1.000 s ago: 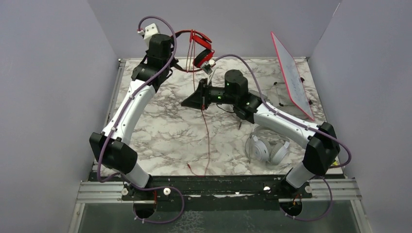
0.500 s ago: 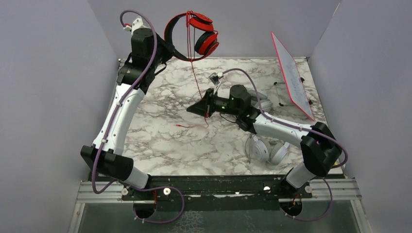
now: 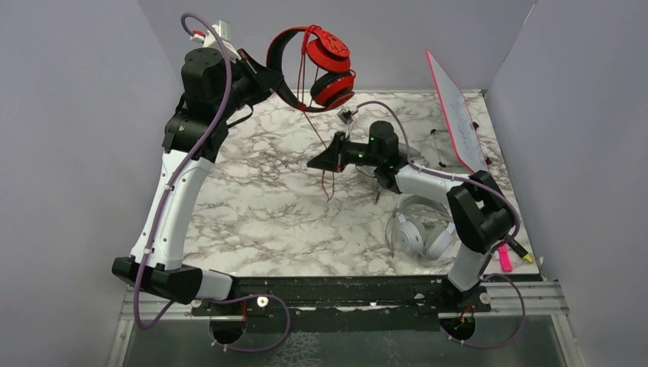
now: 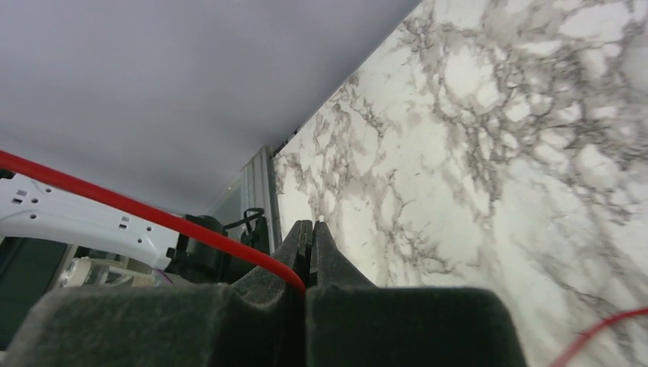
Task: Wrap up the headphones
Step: Wrap the headphones cable around the headphones.
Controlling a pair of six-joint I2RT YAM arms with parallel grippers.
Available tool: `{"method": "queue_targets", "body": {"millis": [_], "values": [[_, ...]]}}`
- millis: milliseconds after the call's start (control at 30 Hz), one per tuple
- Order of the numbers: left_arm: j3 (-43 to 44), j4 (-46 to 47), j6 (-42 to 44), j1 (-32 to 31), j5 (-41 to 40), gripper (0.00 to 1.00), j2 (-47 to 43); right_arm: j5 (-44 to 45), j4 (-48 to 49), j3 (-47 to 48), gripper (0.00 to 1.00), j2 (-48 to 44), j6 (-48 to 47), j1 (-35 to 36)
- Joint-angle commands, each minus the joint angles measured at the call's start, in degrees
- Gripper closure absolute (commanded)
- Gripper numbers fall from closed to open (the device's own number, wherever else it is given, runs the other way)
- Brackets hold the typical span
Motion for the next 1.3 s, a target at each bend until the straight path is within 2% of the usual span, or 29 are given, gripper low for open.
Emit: {"method": "queue_targets", "body": {"millis": [0,167,367,500,600,733,800,933,1067,1167,1267], "values": [[-0.10,3.80,6.76,0.41,9.01,1.00,-5.44,-9.20,0.76,3.33,0.99,4.07,-0.72,-6.77],[-5.88,0.85,20.93,0.41,15.21,1.00,-10.83,-19.17,-6.33,11.17,0.96,9.79,-7.14,-9.02],[-14.17,-4.62,36.14,0.41,22.65,1.00,-19.31,-19.09,-9.32,12.28,0.93,10.31,-10.29,-12.96],[-17.06,-8.68,43.64,-0.09,21.62,1.00,-21.94,-19.38,-14.86,16.27,0.96,10.76,-12.07,-14.18],[-19.99,-9.51,47.45,-2.72,14.12,1.00,-22.73,-18.99,-22.53,20.99,0.96,10.70,-13.51,-14.34],[-23.03,-9.74,52.97,-6.98,-3.23,1.00,-21.42,-18.28,-31.87,26.33,0.91,10.14,-12.10,-14.99],[-24.53,-8.47,55.15,-9.28,-11.12,1.00,-20.43,-18.25,-34.19,27.42,0.97,9.13,-10.56,-15.42],[-29.12,-1.42,57.16,-10.13,-25.79,1.00,-18.52,-21.01,-32.93,25.94,0.99,6.01,-5.25,-16.18],[-33.49,5.99,57.48,-10.14,-34.97,1.00,-17.18,-22.33,-31.60,24.71,0.97,2.73,-1.52,-16.21],[-34.40,8.43,55.60,-10.16,-36.23,1.00,-15.41,-22.25,-28.45,23.15,0.94,0.75,2.67,-16.09],[-34.43,10.60,51.11,-10.16,-37.14,1.00,-13.20,-23.41,-16.18,18.92,0.94,-1.04,13.23,-14.91]]}}
